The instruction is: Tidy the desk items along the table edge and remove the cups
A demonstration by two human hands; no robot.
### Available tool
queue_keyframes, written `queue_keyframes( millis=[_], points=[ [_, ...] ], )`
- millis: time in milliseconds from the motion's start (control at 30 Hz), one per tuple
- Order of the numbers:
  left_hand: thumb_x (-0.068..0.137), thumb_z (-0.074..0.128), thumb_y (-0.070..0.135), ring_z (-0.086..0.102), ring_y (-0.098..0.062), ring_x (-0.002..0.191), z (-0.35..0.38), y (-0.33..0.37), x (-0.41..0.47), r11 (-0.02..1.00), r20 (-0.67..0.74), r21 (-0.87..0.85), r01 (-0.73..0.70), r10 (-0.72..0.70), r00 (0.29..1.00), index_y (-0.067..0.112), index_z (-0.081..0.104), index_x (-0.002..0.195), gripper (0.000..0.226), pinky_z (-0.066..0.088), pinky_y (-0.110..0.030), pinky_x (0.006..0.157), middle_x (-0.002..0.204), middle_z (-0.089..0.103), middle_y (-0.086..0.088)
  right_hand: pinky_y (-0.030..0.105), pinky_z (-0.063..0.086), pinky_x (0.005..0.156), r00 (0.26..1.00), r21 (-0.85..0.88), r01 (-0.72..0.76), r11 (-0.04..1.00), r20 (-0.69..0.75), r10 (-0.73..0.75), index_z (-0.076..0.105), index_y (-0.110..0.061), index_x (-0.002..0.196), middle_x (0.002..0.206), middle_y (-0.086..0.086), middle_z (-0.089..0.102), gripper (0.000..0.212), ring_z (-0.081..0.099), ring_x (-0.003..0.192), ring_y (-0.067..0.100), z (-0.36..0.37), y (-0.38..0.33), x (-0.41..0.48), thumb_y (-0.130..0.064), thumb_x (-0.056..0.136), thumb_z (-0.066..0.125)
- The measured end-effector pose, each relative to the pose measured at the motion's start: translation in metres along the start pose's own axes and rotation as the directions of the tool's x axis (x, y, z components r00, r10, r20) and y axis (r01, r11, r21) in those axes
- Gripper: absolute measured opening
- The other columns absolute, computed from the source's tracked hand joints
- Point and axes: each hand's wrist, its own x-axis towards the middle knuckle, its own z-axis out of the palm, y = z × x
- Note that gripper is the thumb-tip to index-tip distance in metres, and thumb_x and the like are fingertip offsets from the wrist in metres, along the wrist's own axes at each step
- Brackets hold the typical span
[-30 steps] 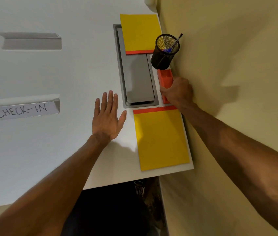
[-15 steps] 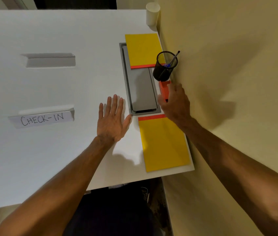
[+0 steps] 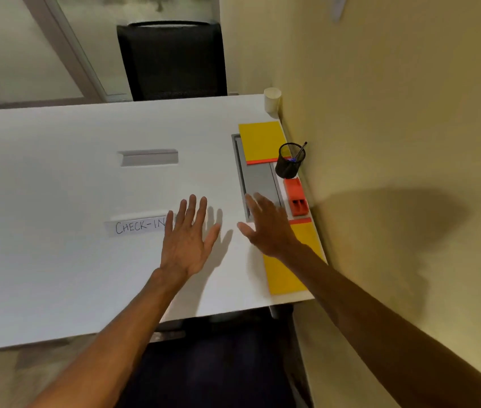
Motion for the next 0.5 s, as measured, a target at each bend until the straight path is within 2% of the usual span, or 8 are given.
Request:
queue_keyframes(
  millis=[100,133,267,400,500],
  points=[
    [0.094,0.007,0.068,-0.011,-0.02,0.151,-0.025,-0.01,-0.031,0.999,0.006,0.006,0.047,-0.047,0.999,0.032,-0.007,0.156,0.073,-0.003,-0.049,0.123,0.164,-0.012,0.002,0.055,0.043,0.102,0.989,0.001,0.126,0.992,-0.082,-0.126,0.04,-0.005,0.148,0.15,0.021,0.041,0.069,0.044,0.136,0.035,-0.014,-0.029,-0.019,-0.045,0.095,0.056],
    [0.093,0.007,0.069,-0.012,-0.02,0.151,-0.033,-0.013,-0.041,0.998,-0.002,0.013,0.062,-0.062,0.998,0.034,-0.008,0.156,0.073,-0.004,-0.05,0.122,0.163,-0.015,0.003,0.055,0.044,0.102,0.979,-0.005,0.162,0.987,-0.121,-0.162,0.041,-0.003,0.147,0.15,0.023,0.041,0.068,0.044,0.137,0.037,-0.017,-0.037,-0.025,-0.044,0.096,0.056],
    [0.091,0.006,0.071,-0.012,-0.022,0.151,-0.067,-0.025,-0.089,0.988,-0.051,0.014,0.155,-0.154,0.987,0.039,-0.01,0.154,0.072,-0.004,-0.052,0.122,0.163,-0.016,0.003,0.05,0.019,0.12,0.988,-0.018,0.151,0.988,-0.014,-0.151,0.014,-0.018,0.158,0.166,0.007,0.009,0.071,0.011,0.152,0.026,-0.026,-0.068,-0.037,-0.056,0.101,0.033],
    [0.09,0.001,0.073,-0.011,-0.023,0.152,-0.095,-0.037,-0.139,0.959,-0.118,0.045,0.279,-0.272,0.955,0.039,-0.015,0.153,0.073,-0.001,-0.053,0.122,0.164,-0.015,0.002,0.046,0.012,0.121,0.963,0.052,0.269,0.962,0.005,-0.269,0.011,-0.02,0.158,0.166,0.006,0.004,0.07,0.005,0.153,0.024,-0.033,-0.102,-0.054,-0.055,0.101,0.033],
    [0.093,0.006,0.072,-0.01,-0.022,0.152,-0.113,-0.043,-0.18,0.931,-0.196,0.02,0.364,-0.353,0.915,0.039,-0.012,0.154,0.071,0.001,-0.053,0.122,0.164,-0.011,0.003,0.043,0.011,0.12,0.932,0.069,0.36,0.93,0.016,-0.362,0.011,-0.019,0.158,0.166,0.006,0.004,0.071,0.005,0.153,0.023,-0.033,-0.127,-0.067,-0.055,0.101,0.033]
  ],
)
